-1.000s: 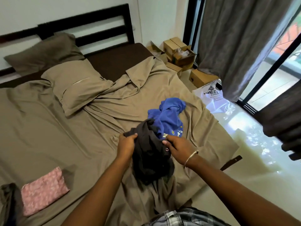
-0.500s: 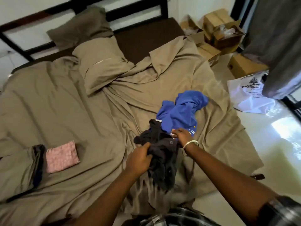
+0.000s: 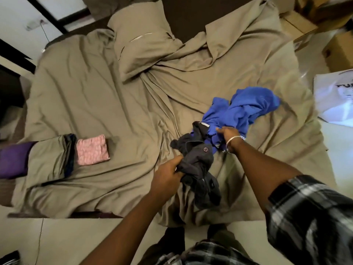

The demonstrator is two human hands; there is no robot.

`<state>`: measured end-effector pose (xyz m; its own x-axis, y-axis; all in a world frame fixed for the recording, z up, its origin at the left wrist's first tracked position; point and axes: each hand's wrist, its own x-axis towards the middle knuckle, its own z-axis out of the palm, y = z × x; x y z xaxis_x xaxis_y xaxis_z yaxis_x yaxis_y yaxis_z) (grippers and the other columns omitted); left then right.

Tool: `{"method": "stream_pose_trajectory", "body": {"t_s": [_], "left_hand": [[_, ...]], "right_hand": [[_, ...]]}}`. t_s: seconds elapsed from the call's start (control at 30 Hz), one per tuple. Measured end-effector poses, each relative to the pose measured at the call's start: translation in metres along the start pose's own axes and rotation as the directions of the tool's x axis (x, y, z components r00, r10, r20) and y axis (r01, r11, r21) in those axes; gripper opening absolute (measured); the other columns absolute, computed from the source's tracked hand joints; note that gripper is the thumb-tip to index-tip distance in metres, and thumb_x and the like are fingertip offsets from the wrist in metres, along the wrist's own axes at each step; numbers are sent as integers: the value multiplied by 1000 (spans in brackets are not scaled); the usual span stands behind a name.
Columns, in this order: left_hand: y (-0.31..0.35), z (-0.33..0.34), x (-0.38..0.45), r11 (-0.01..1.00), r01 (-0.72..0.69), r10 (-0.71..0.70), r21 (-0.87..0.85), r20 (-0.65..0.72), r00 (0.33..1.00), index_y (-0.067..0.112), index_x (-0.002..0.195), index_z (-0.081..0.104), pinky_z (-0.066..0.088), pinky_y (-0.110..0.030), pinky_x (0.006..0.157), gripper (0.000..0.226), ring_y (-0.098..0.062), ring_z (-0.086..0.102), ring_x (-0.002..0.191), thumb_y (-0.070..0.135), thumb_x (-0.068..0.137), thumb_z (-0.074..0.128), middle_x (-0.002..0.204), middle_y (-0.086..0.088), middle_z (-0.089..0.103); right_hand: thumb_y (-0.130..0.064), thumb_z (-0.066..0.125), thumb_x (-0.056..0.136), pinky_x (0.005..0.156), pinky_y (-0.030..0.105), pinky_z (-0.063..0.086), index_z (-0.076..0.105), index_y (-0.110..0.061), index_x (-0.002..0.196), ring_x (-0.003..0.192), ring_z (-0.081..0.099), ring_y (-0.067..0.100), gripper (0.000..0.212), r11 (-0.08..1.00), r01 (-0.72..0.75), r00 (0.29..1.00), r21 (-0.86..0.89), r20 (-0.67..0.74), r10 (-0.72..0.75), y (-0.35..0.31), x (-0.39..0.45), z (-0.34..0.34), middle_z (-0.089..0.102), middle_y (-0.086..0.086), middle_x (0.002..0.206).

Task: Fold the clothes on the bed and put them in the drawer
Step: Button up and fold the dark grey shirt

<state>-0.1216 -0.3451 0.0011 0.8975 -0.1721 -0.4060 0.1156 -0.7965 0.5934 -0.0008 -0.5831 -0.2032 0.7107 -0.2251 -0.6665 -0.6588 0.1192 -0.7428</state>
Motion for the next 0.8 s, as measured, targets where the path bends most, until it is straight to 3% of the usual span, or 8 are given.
{"method": "stream_pose_trajectory", "body": {"t_s": [0.1,0.17,0.3,0.37,0.43,0.57,0.63,0.8], "left_hand": [[3,2,3,998,-6,4,-56,-38,999,29,100,55,54,-45,80,22,-21,64,87,27,78,51,94,0,68],[5,6,8,990,2,-11,-138,-66,998,31,106,61,54,-42,85,25,-16,66,88,18,85,55,98,1,70],[7,14,20,974,33,-52,-225,-78,996,13,131,60,51,-38,98,42,-17,63,107,-1,92,56,118,1,66],[18,15,24,956,-26,3,-292,-79,997,15,129,61,51,-45,99,42,-22,62,110,-4,92,53,121,-4,66],[36,12,22,911,-79,69,-406,-39,997,14,114,63,51,-40,94,40,-19,63,99,-15,92,47,107,-7,66],[53,0,22,799,-164,193,-579,-11,981,3,98,59,55,-26,78,40,-11,68,87,-26,81,37,85,1,71],[56,-8,19,752,-153,227,-642,34,973,1,93,55,51,-16,63,42,-1,65,68,-31,81,31,71,10,69],[37,-32,11,630,-51,235,-775,128,963,18,77,57,46,-33,61,47,-17,51,60,-22,86,35,70,-8,55]], "right_hand": [[-7,81,73,81,48,55,62,-5,86,81,57,22,22,827,141,965,543,-261,7,-21,-27,-28,62,9,90],[1,77,74,72,42,55,45,-17,70,70,54,18,37,696,348,908,628,-411,-83,-48,-64,-52,54,4,76],[-3,73,77,64,19,44,37,-21,67,58,43,3,42,651,710,631,268,-654,-418,-86,-138,-110,44,-18,60],[-10,76,75,67,20,40,40,-23,66,60,41,3,39,674,739,504,17,-678,-536,-86,-166,-133,45,-18,59],[-7,75,77,68,18,40,46,-20,66,60,44,3,34,791,587,546,-174,-636,-546,-62,-172,-148,53,-14,61],[-9,71,83,76,33,46,64,-12,86,91,63,33,8,921,-2,912,-390,-378,-159,-10,-182,-129,66,15,88],[-12,78,81,74,28,46,62,-19,99,95,61,28,25,951,53,966,-305,-225,-126,-4,-196,-103,64,8,95],[-26,78,82,90,26,45,53,-31,126,118,52,8,51,979,199,972,-48,140,-191,-18,-228,-37,57,-13,124]]}}
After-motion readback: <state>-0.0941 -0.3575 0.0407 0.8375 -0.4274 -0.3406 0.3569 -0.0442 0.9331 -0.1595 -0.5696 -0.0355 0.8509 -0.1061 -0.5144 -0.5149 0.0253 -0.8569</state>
